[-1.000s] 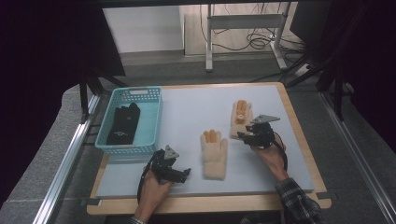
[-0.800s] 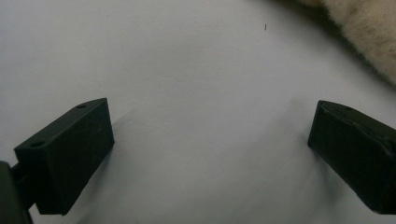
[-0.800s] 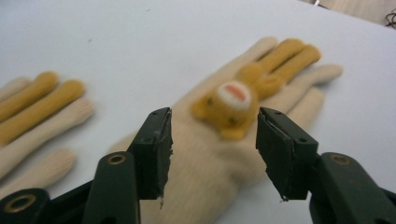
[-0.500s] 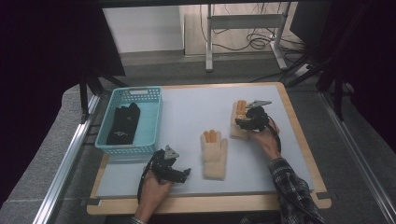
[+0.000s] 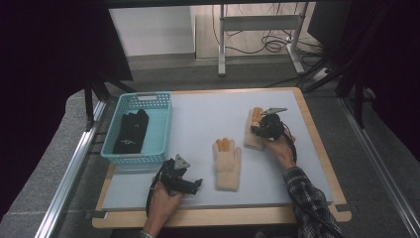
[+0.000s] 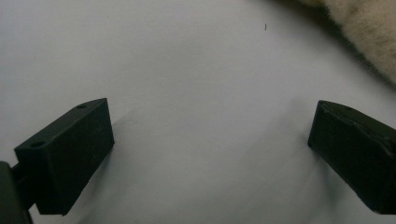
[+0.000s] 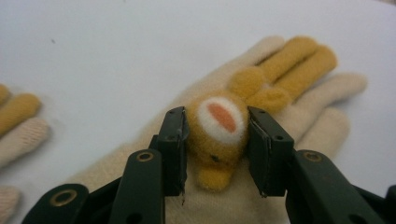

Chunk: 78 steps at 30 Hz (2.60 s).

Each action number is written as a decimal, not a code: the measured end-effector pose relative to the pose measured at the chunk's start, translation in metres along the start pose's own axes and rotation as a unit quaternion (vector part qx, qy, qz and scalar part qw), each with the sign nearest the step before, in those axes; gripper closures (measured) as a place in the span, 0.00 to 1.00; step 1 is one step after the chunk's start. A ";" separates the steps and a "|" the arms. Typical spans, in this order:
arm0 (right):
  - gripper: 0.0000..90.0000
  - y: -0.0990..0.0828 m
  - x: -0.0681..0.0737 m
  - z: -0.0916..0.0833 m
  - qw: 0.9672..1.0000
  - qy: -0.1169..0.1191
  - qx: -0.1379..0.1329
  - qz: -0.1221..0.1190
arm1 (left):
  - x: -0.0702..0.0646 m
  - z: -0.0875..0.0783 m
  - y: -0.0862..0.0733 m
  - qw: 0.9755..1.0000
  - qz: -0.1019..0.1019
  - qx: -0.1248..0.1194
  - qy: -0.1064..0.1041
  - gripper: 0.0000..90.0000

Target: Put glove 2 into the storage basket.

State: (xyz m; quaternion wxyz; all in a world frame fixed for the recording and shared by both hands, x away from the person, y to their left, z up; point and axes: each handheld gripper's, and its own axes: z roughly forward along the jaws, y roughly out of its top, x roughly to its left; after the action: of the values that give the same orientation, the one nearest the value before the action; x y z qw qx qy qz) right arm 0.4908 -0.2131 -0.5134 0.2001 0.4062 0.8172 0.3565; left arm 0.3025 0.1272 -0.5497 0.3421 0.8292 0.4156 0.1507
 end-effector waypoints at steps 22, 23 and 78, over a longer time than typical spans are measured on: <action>0.67 0.012 0.066 -0.103 0.992 0.099 -0.067 -0.046 | 0.000 0.000 0.000 1.000 0.001 0.000 0.001 0.00; 0.67 0.011 0.073 -0.106 0.991 0.106 -0.066 -0.050 | 0.000 0.000 0.000 1.000 0.000 0.000 0.001 0.00; 0.92 -0.070 0.131 -0.062 0.984 0.151 0.024 -0.094 | 0.002 -0.005 -0.003 1.000 0.002 0.004 -0.005 0.01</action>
State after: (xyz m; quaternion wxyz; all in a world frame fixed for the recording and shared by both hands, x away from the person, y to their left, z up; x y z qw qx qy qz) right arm 0.3383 -0.1625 -0.5289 0.0969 0.2734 0.8812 0.3732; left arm 0.2992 0.1317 -0.5485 0.3406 0.8320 0.4131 0.1452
